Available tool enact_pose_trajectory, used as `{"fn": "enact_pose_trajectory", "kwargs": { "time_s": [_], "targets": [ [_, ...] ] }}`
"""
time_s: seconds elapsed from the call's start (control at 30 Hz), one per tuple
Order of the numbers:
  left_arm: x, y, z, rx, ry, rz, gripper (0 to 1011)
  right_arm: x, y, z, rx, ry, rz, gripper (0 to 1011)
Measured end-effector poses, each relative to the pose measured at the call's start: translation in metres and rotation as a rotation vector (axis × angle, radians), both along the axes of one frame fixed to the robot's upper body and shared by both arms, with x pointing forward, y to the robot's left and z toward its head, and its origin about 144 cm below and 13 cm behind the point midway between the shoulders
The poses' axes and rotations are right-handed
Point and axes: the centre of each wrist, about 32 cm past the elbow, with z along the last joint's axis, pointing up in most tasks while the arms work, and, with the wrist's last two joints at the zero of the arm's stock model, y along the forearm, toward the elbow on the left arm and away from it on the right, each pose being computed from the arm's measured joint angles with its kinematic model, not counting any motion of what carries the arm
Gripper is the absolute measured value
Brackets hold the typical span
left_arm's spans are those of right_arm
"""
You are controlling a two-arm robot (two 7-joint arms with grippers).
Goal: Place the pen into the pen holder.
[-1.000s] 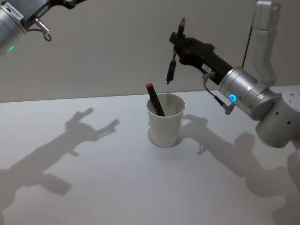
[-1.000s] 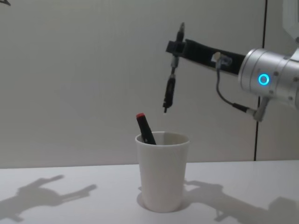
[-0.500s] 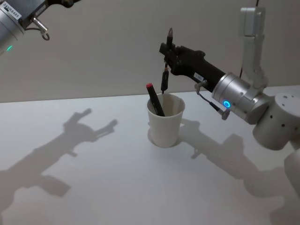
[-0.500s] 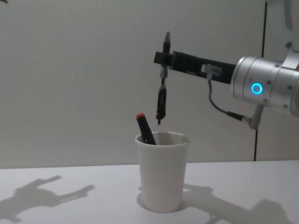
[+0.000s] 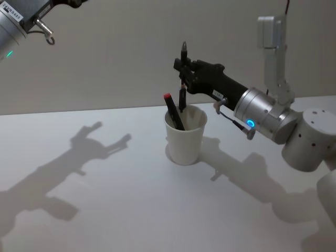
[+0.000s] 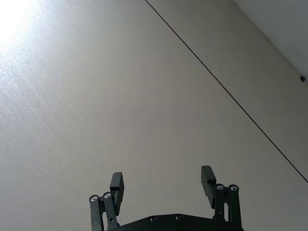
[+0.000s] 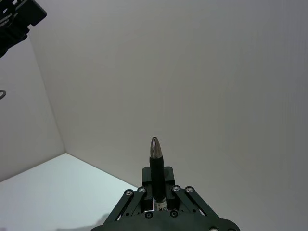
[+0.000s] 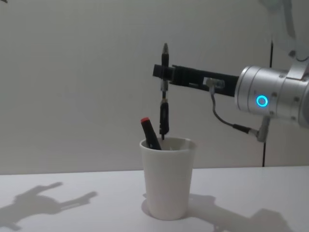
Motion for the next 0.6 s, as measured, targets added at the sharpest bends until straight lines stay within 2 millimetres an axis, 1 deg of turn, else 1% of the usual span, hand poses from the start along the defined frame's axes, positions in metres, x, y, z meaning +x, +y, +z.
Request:
{"fn": "enact_pose_trajectory", "kwargs": {
  "time_s": [0.27,0.6],
  "targets": [
    [-0.0001,0.0000,0.0000,0.000,0.000,0.001,1001,-0.0027,-0.0008,-0.0017,-0.027,0.016,0.022,131],
    [-0.0002,0.0000,0.0001,0.000,-0.001,0.001,1001,-0.0077,-0.0064,-0.0020,-0.060,0.038,0.043,131]
  ]
}}
